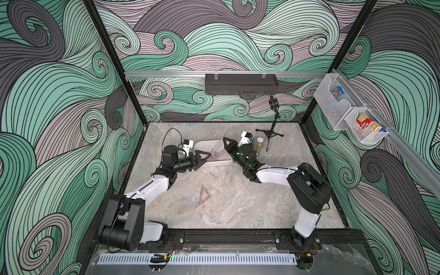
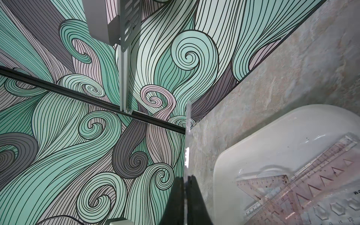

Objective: Put the scattered rulers into the storage box
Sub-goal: Pick up the ruler from the center of the board.

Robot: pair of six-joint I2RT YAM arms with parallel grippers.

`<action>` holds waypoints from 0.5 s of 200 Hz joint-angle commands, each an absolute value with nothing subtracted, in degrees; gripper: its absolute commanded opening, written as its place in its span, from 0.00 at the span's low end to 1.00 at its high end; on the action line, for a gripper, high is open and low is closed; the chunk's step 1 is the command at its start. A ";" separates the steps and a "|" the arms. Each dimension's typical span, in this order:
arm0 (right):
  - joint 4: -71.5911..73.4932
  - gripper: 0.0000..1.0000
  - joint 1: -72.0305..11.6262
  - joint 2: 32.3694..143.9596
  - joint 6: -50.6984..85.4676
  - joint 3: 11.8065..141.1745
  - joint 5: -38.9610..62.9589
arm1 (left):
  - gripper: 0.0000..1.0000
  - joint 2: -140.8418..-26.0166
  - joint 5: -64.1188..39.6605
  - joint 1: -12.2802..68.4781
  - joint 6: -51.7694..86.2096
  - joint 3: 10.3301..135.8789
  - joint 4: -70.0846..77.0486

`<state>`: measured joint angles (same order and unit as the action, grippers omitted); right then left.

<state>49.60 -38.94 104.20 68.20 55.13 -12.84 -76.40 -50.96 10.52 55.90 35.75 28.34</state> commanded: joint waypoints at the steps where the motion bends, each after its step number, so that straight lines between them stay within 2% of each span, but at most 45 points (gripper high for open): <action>1: 53.01 0.00 -39.11 104.59 68.38 56.69 -8.65 | 0.73 -76.95 -53.58 9.84 57.67 36.91 35.22; 73: 54.51 0.00 -39.77 102.62 68.21 55.37 -5.76 | 0.57 -81.12 -53.52 10.02 58.89 38.91 38.88; 100: 54.58 0.00 -39.80 102.13 67.60 55.35 -5.22 | 0.56 -83.44 -53.99 10.38 58.21 39.90 38.85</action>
